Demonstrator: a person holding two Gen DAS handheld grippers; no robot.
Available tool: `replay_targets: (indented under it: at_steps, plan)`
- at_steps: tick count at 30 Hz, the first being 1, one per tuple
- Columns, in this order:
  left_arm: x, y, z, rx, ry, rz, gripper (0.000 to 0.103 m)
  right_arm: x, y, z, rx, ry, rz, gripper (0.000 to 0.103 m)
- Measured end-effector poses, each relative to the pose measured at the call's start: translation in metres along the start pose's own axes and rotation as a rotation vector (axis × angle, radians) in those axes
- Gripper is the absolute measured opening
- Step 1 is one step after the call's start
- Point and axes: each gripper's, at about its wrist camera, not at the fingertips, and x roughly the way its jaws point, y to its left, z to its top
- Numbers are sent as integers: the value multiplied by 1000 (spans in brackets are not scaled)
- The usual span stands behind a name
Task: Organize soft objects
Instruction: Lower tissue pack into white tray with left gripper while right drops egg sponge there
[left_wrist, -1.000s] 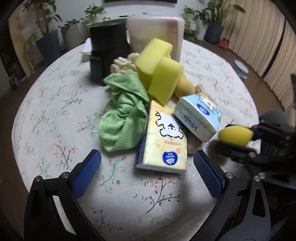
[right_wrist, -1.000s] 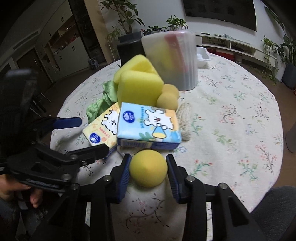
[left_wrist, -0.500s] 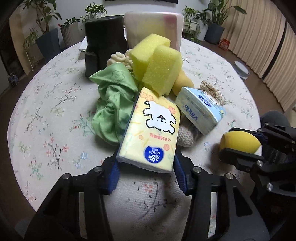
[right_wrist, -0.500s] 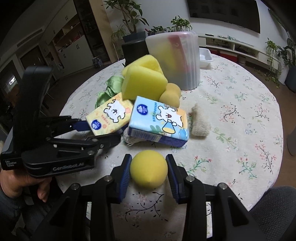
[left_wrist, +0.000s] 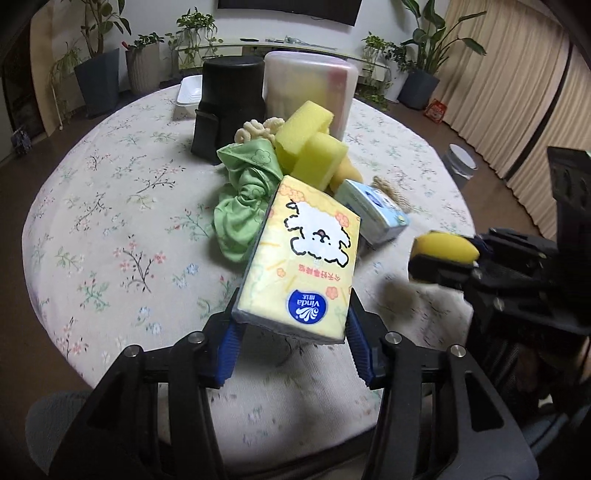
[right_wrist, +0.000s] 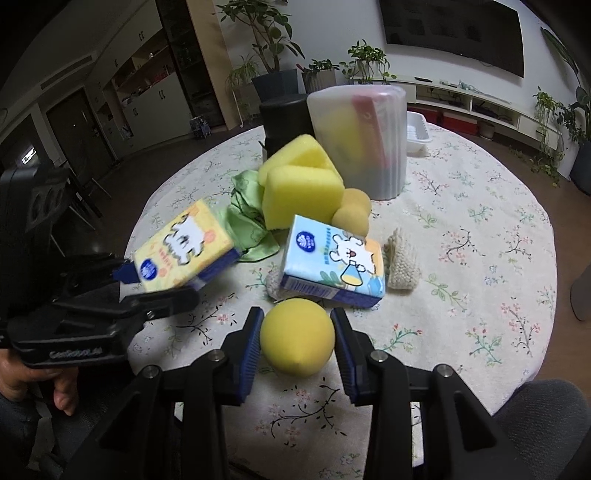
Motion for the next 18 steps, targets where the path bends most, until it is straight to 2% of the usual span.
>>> replay_targets:
  at_steps: [4, 9, 13, 18]
  plan:
    - [-16, 14, 2, -38, -23, -19, 48, -11, -6, 8, 6, -3, -13, 40]
    - [-36, 48, 21, -93, -78, -7, 48, -24, -29, 26, 24, -7, -57, 40]
    - [-48, 76, 49, -99, -115, 33, 48, -35, -56, 51, 21, -38, -114, 40]
    - [-39, 115, 103, -97, -133, 71, 48, -32, -101, 104, 19, -66, -162, 40]
